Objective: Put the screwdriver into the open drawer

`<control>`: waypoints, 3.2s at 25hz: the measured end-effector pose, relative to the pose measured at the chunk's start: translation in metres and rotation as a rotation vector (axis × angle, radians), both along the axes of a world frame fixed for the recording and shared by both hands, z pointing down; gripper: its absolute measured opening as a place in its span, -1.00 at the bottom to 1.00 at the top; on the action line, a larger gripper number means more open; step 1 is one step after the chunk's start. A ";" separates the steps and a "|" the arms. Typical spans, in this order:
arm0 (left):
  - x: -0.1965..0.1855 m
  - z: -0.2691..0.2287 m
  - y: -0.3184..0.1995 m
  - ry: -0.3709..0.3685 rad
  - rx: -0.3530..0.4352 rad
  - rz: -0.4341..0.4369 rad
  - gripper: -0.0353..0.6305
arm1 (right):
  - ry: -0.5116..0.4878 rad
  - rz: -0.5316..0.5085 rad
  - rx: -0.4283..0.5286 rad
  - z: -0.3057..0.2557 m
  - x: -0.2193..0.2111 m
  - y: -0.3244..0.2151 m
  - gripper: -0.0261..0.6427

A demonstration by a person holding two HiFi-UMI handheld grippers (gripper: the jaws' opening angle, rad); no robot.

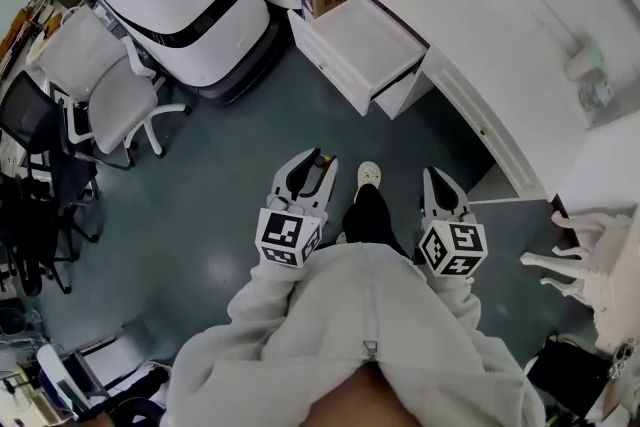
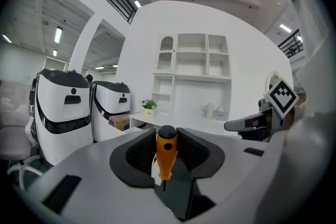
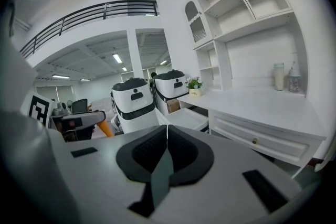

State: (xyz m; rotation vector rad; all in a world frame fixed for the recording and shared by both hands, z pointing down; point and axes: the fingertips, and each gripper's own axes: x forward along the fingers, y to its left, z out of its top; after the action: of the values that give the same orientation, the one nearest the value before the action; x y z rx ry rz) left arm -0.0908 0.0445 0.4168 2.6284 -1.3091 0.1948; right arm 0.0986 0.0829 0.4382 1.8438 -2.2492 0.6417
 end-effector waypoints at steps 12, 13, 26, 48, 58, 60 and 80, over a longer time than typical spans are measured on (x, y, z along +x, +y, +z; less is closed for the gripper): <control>0.019 -0.003 -0.082 -0.012 0.003 -0.029 -0.50 | -0.007 -0.021 0.002 0.001 0.025 -0.089 -0.82; 0.022 -0.003 -0.090 -0.012 0.002 -0.031 -0.50 | -0.008 -0.021 -0.002 0.002 0.028 -0.097 -0.82; 0.050 -0.005 -0.192 -0.009 0.005 -0.073 -0.50 | -0.006 -0.057 -0.007 0.002 0.059 -0.202 -0.82; 0.057 -0.002 -0.304 0.013 0.033 -0.192 -0.50 | -0.012 -0.186 0.021 0.011 0.065 -0.338 -0.82; 0.079 0.010 -0.301 0.019 -0.004 -0.155 -0.50 | -0.041 -0.216 -0.028 0.028 0.057 -0.329 -0.82; 0.084 0.014 -0.301 0.027 -0.016 -0.145 -0.50 | -0.048 -0.212 -0.043 0.033 0.058 -0.327 -0.82; 0.101 0.111 -0.377 0.180 -0.375 -0.088 -0.50 | -0.041 -0.098 -0.163 0.071 0.058 -0.341 -0.82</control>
State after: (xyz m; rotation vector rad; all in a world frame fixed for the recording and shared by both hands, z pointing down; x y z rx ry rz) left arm 0.0097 -0.3324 0.5275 2.2164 -1.1928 0.1666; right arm 0.1565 -0.2584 0.5096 1.6481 -2.2227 0.8264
